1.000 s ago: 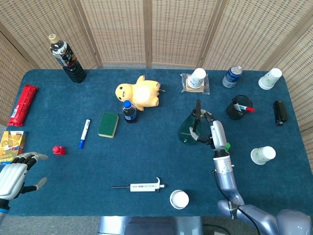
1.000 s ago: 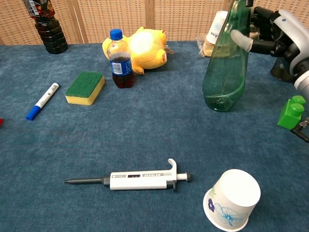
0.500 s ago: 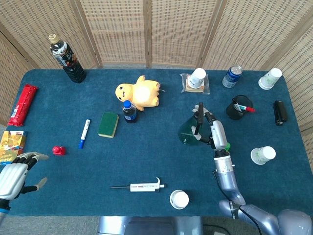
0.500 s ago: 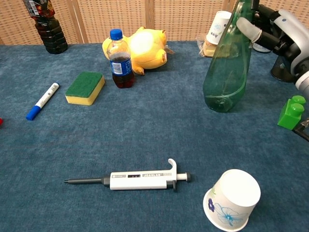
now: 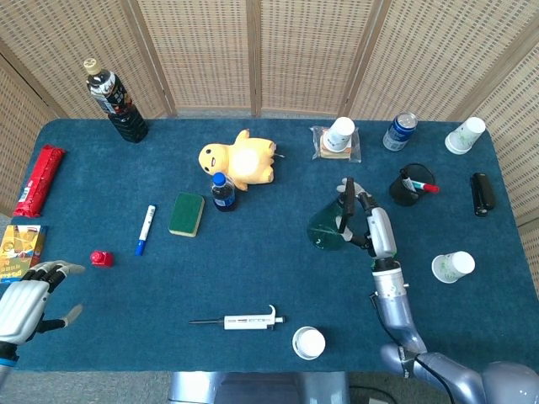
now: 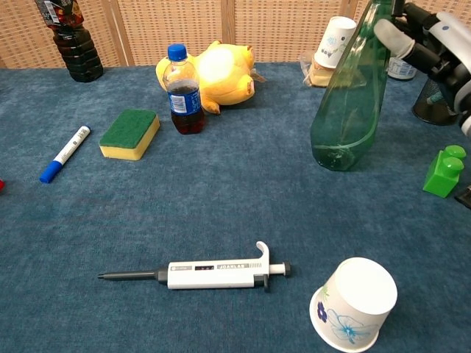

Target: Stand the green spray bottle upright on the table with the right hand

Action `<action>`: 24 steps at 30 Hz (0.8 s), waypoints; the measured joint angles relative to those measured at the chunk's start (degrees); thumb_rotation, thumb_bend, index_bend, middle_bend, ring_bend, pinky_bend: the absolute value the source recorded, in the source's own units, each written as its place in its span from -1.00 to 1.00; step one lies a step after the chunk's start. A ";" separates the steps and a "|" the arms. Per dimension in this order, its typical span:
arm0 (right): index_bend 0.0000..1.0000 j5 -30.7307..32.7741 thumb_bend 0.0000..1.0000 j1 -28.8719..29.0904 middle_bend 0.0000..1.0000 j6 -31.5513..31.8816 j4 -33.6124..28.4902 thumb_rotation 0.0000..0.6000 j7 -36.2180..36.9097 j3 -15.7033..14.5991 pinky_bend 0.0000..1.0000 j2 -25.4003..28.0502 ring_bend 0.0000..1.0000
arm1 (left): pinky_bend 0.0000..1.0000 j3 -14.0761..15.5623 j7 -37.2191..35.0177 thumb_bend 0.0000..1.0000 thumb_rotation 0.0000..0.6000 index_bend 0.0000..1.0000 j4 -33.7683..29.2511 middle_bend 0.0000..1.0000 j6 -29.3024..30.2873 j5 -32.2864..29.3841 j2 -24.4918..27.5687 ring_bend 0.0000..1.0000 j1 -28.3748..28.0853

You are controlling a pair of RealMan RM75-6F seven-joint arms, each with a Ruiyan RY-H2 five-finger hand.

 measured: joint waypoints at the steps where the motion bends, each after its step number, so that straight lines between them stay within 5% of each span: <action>1: -0.71 -0.07 -0.18 -0.21 -0.44 0.17 -0.12 -0.08 -0.02 -0.10 -0.58 0.24 -0.58 | -0.62 -0.01 0.05 -0.34 1.00 -0.48 -0.05 -0.39 -0.02 0.03 -0.03 -0.55 -0.03; 8: -0.66 0.25 -0.18 -1.97 -0.40 0.81 -0.74 -0.04 0.09 -0.50 -0.58 2.36 -0.56 | -0.62 -0.11 0.63 -0.34 1.00 -0.49 -0.61 -0.39 -0.04 0.32 -0.15 -0.55 -0.27; 13: -0.40 0.39 -0.07 -3.90 -0.25 1.35 -0.42 0.59 0.07 -1.23 -0.57 4.97 -0.45 | -0.62 -0.17 1.10 -0.34 1.00 -0.49 -0.91 -0.38 0.44 0.28 -0.09 -0.55 -0.07; 17: -0.10 -0.08 0.04 -5.12 -0.07 1.56 -0.02 0.96 -0.08 -2.21 -0.36 7.43 -0.28 | -0.62 -0.17 1.18 -0.34 1.00 -0.49 -1.03 -0.38 0.74 0.26 -0.10 -0.55 0.09; 24: 0.10 -1.34 0.09 -6.63 0.13 1.32 -1.36 1.00 0.08 -3.68 0.05 13.36 -0.03 | -0.62 -0.24 0.78 -0.35 1.00 -0.48 -0.71 -0.37 2.52 -0.56 0.27 -0.55 1.32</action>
